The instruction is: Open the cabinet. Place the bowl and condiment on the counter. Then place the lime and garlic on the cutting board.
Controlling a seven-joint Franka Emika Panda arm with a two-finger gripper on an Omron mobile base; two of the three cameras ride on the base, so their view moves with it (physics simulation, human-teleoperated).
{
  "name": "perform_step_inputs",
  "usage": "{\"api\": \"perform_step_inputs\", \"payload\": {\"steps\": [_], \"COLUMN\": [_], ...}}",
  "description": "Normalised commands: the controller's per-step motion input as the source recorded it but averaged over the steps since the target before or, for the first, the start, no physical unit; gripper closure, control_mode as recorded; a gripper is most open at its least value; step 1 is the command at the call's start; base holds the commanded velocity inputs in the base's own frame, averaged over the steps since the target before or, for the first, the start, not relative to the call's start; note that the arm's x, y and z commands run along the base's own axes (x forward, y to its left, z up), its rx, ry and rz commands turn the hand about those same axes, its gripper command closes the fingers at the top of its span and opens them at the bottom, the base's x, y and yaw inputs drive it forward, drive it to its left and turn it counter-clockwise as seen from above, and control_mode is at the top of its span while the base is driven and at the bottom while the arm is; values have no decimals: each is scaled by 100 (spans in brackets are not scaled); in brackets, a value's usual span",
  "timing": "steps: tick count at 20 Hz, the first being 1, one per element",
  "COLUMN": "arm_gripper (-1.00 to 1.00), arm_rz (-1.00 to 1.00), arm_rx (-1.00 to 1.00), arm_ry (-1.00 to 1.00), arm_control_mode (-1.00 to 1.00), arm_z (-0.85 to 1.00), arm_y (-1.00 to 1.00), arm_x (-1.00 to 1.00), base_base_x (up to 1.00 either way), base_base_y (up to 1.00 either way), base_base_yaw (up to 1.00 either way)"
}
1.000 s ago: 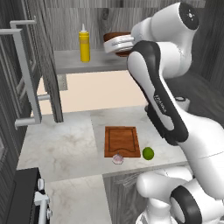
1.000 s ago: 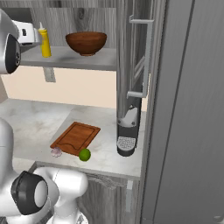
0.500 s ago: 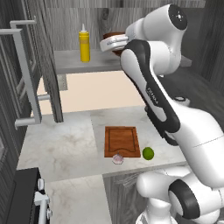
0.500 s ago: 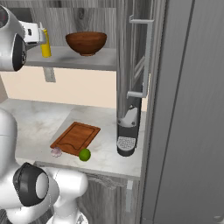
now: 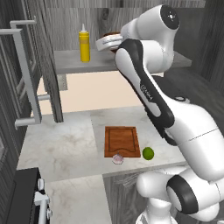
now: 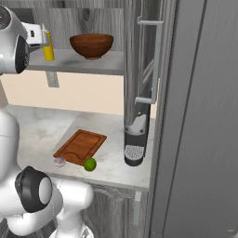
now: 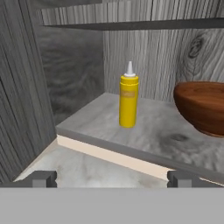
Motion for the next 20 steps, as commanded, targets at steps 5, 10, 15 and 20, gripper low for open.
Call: {"api": "perform_step_inputs", "payload": {"steps": [5,10,15,20], "arm_gripper": [-100,-100,-100,-100], "arm_rz": [-2,-2,-2,-2], "arm_rx": [0,0,0,0], "arm_ry": [0,0,0,0], "arm_control_mode": [-100,-100,-100,-100], "arm_z": [-11,-3,-2,-4], "arm_y": [2,0,7,13], "arm_x": [18,17,13,11], "base_base_x": [0,0,0,0], "base_base_y": [0,0,0,0], "base_base_yaw": [0,0,0,0]}}
